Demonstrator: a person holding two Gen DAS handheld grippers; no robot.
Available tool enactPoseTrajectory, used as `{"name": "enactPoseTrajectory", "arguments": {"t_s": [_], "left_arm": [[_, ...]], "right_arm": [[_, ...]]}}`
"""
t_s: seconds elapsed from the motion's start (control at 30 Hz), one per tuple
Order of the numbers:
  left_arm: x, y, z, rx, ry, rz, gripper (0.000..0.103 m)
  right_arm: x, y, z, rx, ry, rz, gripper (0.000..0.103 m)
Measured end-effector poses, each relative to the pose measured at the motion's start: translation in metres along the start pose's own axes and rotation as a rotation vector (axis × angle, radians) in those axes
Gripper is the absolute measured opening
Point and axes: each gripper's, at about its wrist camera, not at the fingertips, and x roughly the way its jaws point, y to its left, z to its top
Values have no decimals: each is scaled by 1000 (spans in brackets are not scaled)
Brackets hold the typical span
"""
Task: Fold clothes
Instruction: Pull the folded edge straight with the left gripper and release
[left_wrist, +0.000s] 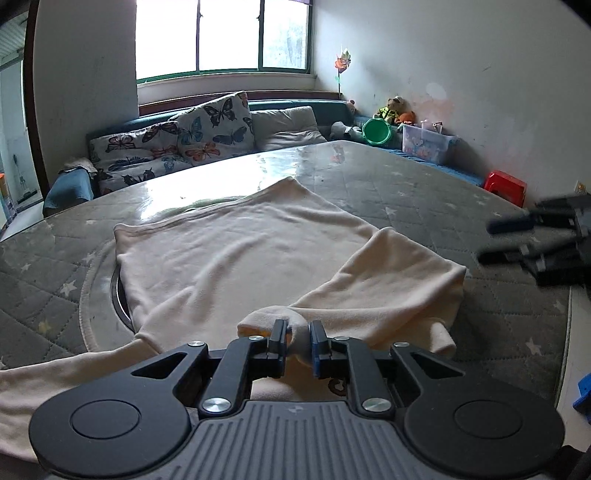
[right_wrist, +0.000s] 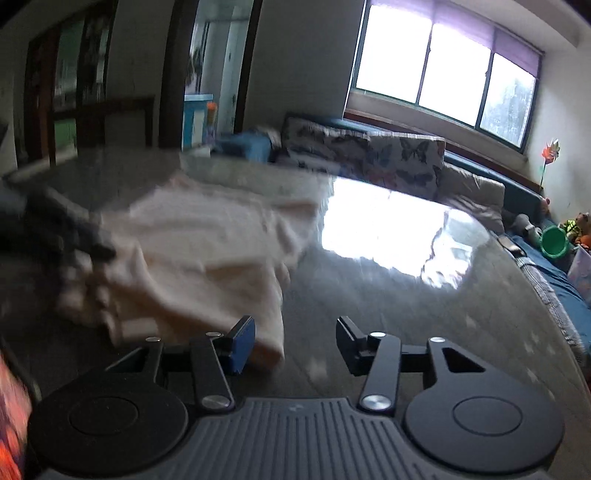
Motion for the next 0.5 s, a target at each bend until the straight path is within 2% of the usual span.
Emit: {"name": "enactPoseTrajectory", "arguments": {"t_s": [0.2, 0.33, 0.5], "left_arm": [[0, -1, 1, 11, -6, 30, 16], [3, -2, -1, 22, -5, 36, 16], [10, 1, -5, 29, 15, 33, 16]], "right_arm": [[51, 2, 19, 45, -17, 15, 50], [80, -8, 11, 55, 35, -61, 50], [75, -27, 0, 102, 49, -145, 50]]}}
